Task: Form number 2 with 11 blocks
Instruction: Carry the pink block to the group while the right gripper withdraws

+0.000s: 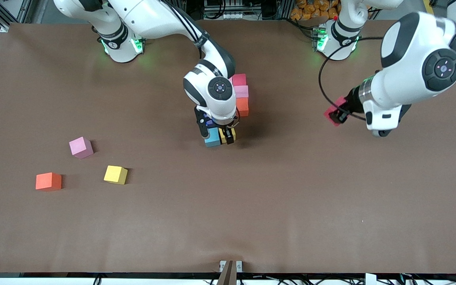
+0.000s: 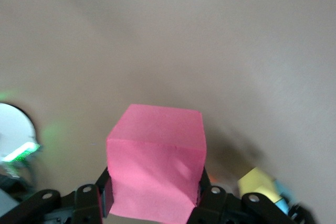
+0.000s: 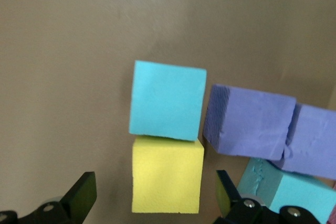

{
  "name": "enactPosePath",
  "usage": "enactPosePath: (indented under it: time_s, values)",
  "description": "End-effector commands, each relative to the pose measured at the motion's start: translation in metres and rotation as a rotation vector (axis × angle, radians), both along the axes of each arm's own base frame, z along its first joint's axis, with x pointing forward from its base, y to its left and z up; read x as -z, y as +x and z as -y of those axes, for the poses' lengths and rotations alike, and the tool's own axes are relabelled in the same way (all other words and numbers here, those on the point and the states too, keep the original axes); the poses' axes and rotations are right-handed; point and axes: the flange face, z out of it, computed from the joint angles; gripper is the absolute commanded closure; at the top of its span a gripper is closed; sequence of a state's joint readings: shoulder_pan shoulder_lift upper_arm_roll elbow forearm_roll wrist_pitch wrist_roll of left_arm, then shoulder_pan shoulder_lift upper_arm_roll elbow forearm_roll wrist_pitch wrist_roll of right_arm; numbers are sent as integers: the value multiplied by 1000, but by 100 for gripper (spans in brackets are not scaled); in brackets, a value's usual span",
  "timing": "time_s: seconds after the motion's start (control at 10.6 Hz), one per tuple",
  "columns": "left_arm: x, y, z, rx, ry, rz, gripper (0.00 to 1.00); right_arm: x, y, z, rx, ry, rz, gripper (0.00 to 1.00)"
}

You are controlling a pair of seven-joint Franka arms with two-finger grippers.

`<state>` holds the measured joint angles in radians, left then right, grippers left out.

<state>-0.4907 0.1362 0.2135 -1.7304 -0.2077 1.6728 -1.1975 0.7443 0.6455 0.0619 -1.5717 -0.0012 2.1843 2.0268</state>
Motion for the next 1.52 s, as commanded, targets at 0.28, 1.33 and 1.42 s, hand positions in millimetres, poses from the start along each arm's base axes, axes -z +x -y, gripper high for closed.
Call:
enactPosePath:
  time_s: [0.28,1.33,1.42]
  values:
    - [81,1,122,-414,20,37,100,-43,58,90,-312,-4,-68,0]
    - [247,-114,242,-790,68,129,100,-144,143,343,-959,87,-98,0]
    - [258,-111,253,-772,73,137,100,-166,138,354,-1015,88,-79,0]
